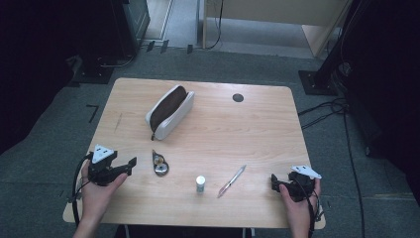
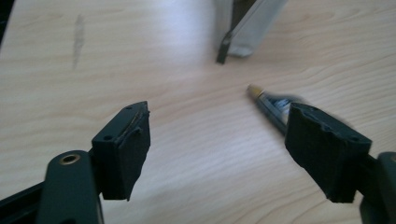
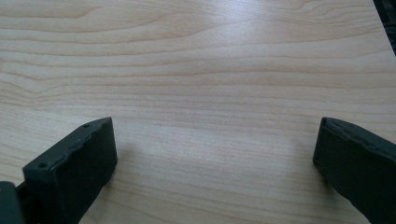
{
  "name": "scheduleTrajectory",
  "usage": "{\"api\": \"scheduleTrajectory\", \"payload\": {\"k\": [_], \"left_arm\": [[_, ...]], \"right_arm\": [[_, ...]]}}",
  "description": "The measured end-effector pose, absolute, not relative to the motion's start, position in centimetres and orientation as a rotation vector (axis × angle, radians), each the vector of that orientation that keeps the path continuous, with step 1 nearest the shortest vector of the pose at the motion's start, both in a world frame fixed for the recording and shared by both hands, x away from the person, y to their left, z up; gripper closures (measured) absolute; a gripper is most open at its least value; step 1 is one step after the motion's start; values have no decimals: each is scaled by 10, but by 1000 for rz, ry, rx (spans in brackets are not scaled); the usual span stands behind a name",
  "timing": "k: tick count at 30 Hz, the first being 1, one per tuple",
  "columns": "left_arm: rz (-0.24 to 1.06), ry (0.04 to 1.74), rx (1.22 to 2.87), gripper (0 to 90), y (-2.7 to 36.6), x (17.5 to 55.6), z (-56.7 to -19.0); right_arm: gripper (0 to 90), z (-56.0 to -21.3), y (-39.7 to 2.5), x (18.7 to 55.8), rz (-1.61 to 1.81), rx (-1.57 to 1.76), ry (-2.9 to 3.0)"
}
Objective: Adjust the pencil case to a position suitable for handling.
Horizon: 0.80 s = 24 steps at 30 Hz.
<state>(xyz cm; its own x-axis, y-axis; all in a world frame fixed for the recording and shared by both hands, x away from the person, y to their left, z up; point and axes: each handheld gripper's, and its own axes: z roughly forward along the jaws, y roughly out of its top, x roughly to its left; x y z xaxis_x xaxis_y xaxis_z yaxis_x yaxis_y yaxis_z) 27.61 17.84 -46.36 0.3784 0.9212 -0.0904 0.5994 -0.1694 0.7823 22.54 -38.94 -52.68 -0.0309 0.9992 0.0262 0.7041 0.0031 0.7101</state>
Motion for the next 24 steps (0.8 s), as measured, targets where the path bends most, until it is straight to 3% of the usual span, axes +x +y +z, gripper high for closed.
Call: {"api": "scheduleTrajectory", "payload": {"k": [12, 24], "left_arm": [[466, 1210, 1903, 397, 135, 303, -456], [520, 1185, 1925, 455, 108, 333, -454]], "right_arm": [[0, -527, -389, 225, 771, 1749, 1787], [0, -527, -390, 225, 773, 1746, 1788]]}}
